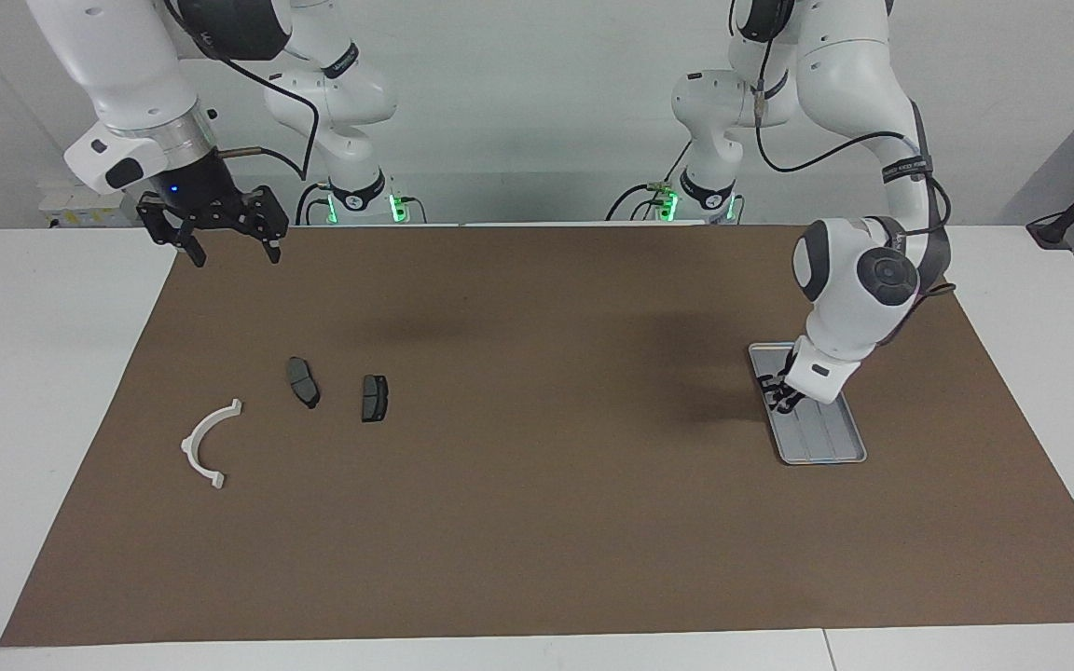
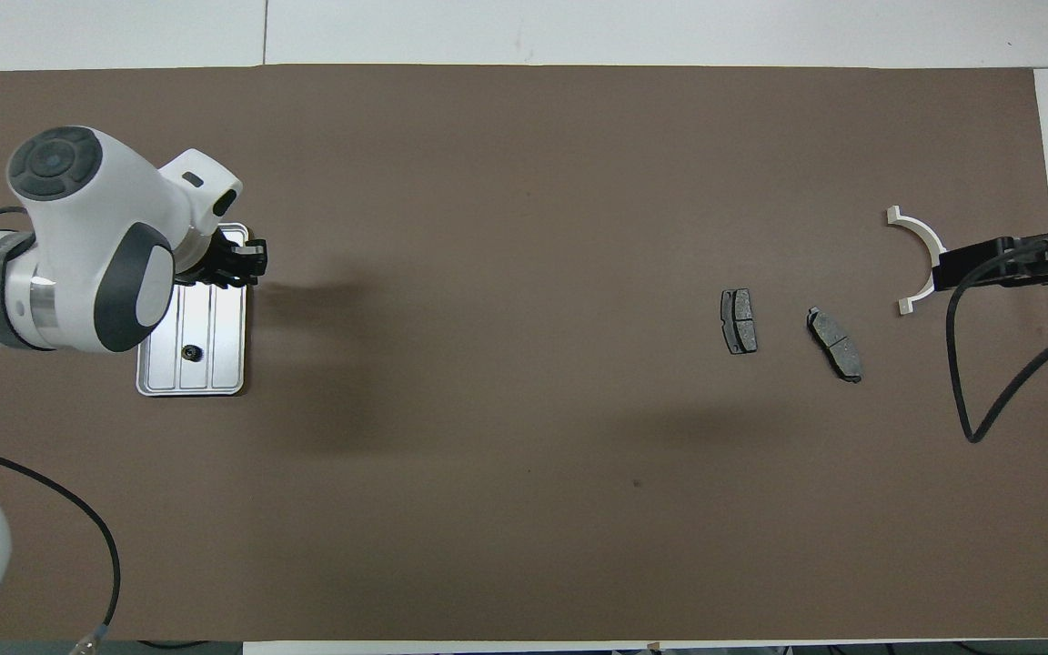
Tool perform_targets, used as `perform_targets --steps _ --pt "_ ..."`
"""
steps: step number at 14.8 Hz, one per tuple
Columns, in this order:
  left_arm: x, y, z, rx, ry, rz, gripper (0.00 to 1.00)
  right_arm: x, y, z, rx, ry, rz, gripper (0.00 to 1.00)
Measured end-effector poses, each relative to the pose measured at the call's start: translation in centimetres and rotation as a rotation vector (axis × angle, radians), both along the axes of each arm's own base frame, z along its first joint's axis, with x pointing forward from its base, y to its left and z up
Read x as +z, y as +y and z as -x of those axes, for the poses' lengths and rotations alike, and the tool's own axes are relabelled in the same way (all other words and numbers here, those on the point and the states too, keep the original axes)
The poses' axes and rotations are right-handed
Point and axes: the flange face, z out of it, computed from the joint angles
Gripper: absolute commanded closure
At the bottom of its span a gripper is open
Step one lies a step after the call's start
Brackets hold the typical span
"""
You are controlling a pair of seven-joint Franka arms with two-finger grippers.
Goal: Pick bearing gear from pile to tray
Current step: 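Carry the black gear into the metal tray and open the left gripper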
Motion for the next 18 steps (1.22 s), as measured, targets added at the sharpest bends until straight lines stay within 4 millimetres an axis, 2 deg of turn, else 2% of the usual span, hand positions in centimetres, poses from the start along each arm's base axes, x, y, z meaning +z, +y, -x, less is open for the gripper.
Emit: perform_targets --steps 4,9,15,18 --pt "-1.8 1.0 0.3 0.014 -0.038 0.006 1.00 0.0 0.2 0.0 0.003 0.000 0.000 0.00" --pt "-3.1 3.8 0.2 0.037 -0.055 0.007 1.00 0.0 0.2 0.0 0.003 0.000 0.000 0.00" --pt "-4.8 3.6 0.7 0.031 -0.051 0.010 1.00 0.0 0.0 0.0 0.000 0.000 0.000 0.00" --pt "-4.9 3.6 0.8 0.024 -0.055 0.011 1.00 0.0 -0.2 0.0 -0.003 -0.001 0.000 0.00"
